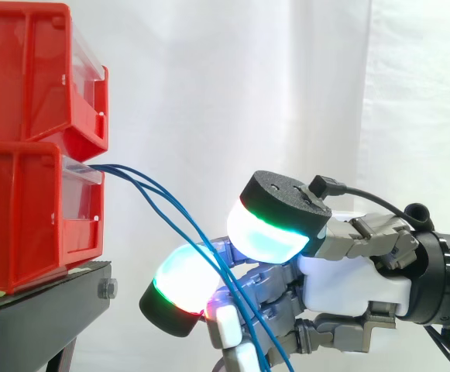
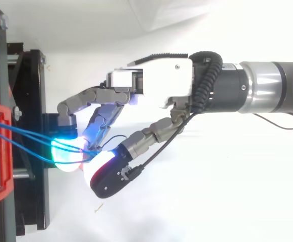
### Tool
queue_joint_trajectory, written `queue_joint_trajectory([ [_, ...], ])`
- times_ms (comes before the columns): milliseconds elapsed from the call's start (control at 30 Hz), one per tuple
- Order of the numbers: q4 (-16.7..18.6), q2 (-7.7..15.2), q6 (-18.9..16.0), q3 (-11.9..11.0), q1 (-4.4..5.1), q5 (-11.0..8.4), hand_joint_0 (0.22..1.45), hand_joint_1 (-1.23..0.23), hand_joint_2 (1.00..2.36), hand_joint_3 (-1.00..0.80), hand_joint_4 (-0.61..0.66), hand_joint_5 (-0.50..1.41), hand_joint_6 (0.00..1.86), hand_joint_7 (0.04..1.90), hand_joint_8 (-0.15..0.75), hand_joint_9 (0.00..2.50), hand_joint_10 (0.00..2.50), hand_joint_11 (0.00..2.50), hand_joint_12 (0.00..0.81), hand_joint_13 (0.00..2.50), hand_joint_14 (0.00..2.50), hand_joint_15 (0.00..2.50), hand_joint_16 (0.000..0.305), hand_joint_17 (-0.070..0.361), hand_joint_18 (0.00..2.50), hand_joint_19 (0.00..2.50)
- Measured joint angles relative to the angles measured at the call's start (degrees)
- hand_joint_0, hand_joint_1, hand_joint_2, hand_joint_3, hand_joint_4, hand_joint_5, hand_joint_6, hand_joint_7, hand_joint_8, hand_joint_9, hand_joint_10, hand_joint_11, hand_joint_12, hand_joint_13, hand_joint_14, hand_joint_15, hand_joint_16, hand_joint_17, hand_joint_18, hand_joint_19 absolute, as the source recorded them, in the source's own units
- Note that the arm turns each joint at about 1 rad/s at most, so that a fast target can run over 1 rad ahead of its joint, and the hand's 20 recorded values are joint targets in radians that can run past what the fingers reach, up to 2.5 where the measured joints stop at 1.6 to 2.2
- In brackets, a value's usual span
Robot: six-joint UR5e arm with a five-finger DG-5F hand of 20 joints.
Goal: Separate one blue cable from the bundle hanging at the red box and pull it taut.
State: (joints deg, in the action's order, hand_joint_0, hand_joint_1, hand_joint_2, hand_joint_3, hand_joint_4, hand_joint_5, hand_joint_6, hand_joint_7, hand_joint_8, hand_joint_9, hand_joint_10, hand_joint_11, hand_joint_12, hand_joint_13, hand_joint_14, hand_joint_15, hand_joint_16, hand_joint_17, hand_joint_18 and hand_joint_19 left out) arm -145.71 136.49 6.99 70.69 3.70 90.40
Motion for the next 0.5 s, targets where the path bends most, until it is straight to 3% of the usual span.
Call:
queue_joint_trajectory([
  [500,-0.69,-0.07,-0.57,0.0,-1.77,3.12,0.68,-0.67,1.01,-0.35,0.21,-0.12,0.56,1.16,0.332,1.12,0.01,1.19,0.356,1.26,0.02,0.97,0.032,0.072,0.79,0.53],
])
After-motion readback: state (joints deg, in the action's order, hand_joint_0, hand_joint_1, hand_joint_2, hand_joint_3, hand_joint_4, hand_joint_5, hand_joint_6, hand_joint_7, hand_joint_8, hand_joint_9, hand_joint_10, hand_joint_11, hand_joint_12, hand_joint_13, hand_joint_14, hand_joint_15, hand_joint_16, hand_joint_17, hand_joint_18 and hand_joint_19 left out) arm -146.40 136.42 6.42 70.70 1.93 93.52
